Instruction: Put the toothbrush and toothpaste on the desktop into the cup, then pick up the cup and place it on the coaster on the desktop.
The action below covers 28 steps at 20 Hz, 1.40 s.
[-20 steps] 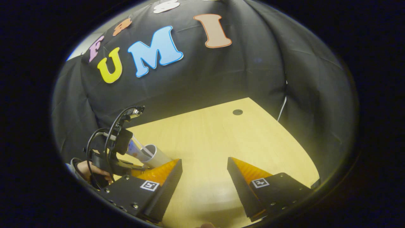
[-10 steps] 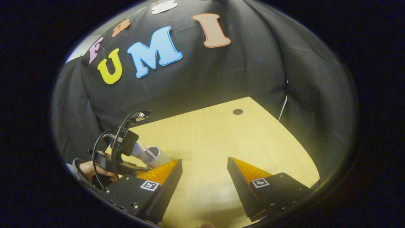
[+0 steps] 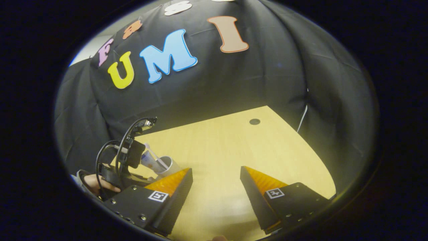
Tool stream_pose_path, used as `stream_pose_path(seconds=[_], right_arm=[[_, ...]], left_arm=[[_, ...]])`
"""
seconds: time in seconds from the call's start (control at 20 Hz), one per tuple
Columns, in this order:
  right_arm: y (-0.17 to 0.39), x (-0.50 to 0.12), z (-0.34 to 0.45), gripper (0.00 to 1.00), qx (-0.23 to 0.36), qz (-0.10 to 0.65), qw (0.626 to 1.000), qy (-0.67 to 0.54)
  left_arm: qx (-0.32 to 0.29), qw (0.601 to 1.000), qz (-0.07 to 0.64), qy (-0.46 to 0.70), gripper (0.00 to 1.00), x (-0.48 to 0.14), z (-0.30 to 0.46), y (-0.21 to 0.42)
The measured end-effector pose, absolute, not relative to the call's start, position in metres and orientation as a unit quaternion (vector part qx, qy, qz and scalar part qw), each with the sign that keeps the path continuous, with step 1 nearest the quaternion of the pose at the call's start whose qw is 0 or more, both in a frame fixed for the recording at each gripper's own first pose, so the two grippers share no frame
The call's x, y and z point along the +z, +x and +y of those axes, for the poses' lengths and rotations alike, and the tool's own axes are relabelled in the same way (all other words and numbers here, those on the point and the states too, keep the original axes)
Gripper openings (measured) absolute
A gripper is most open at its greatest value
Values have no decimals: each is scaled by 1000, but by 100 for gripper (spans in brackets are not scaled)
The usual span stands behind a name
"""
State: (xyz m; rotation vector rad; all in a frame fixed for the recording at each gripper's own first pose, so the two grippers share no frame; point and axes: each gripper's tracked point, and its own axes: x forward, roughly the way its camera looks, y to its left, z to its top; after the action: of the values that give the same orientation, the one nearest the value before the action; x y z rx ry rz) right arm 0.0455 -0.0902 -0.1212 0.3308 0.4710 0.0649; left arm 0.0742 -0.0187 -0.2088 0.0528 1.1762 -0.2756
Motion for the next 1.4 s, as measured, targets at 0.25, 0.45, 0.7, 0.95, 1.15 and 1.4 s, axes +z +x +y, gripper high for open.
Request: stream_pose_path(seconds=[0.25, 0.45, 0.7, 0.95, 1.15, 1.4], right_arm=[[44, -104, -87, 90, 58, 209, 966, 139], [38, -91, -82, 90, 74, 192, 971, 120], [29, -76, -70, 90, 69, 168, 978, 102], [20, -57, -54, 90, 57, 135, 986, 80], [13, -38, -42, 90, 45, 97, 992, 66], [7, -19, -31, 90, 23, 60, 996, 56]], left_arm=[[-106, 861, 498, 6, 90, -170, -5, 54], [-89, 900, 425, -28, 89, -128, 4, 37], [-72, 946, 313, -48, 89, -64, 24, 20], [-53, 979, 195, -37, 89, -3, 44, 11], [-41, 991, 126, -20, 89, 35, 62, 7], [-36, 995, 89, 5, 89, 64, 92, 6]])
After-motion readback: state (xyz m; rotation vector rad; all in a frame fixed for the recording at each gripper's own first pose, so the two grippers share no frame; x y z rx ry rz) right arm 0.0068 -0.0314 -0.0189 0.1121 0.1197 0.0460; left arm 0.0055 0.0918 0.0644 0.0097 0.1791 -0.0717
